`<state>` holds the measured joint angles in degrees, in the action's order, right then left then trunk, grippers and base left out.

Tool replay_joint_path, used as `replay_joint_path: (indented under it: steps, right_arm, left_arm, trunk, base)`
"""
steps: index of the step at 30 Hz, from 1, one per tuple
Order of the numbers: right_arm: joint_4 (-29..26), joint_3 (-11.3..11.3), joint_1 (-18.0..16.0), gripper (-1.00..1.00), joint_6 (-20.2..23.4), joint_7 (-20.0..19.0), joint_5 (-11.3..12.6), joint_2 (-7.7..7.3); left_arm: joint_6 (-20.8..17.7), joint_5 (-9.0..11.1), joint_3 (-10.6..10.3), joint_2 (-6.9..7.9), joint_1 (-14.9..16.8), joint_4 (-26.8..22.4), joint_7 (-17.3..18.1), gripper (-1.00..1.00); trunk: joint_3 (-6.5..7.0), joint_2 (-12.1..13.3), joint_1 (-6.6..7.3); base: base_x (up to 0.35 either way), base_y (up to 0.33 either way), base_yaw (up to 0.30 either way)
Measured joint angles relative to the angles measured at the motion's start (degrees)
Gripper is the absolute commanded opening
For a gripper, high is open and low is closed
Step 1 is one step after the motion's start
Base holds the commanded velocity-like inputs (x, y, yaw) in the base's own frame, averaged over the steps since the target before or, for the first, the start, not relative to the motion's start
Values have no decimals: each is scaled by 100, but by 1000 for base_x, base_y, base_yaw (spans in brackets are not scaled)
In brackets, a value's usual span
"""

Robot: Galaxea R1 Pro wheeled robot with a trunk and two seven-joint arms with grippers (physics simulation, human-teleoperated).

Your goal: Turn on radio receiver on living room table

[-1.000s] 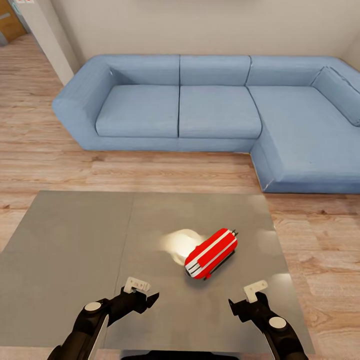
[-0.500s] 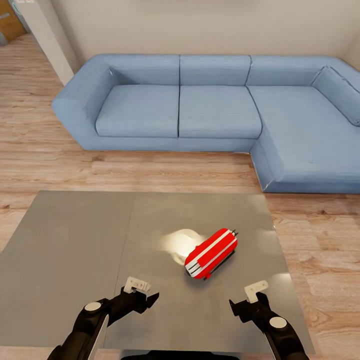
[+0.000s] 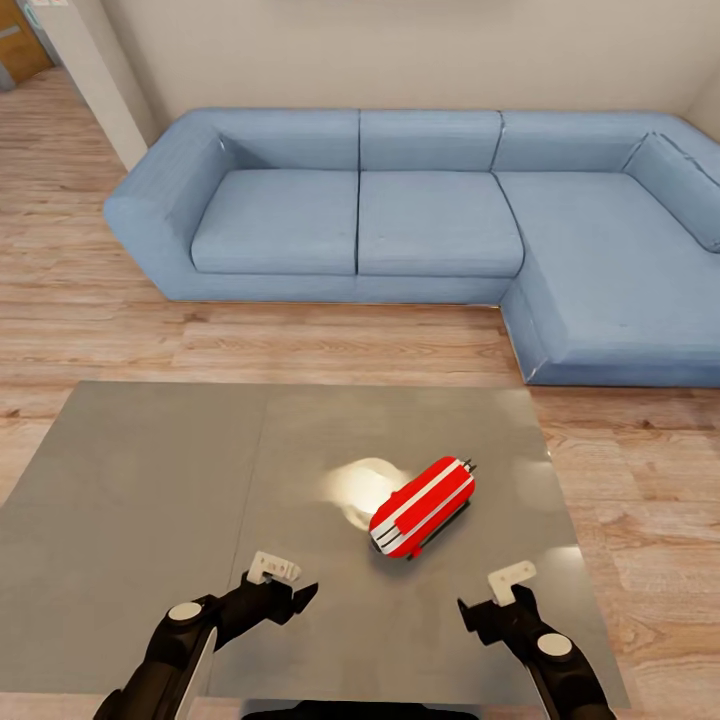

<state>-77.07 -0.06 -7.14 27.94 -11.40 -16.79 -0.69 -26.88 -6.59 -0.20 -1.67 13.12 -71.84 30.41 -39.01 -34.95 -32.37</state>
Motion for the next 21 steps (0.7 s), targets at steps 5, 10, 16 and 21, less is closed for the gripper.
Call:
replay_joint_path:
  steps: [5,10,16,21]
  right_arm:
    - [-146,-2,-6,100,26,54,0,15]
    - [-305,13,-7,100,115,273,-6,98]
    - [-322,15,-39,100,130,374,-8,111]
    - [-284,15,-229,100,140,391,8,128]
  left_arm:
    - [-2,0,1,0,-2,-12,0,100]
    - [-2,0,2,0,-2,-14,0,100]
    - [-2,0,2,0,-2,-15,0,100]
    - [-2,0,-6,0,-1,-15,0,100]
  trunk:
    - [0,0,0]
    - [0,0,0]
    - [0,0,0]
    - [0,0,0]
  base:
    - [0,0,0]
    - [0,0,0]
    - [0,0,0]
    - [0,0,0]
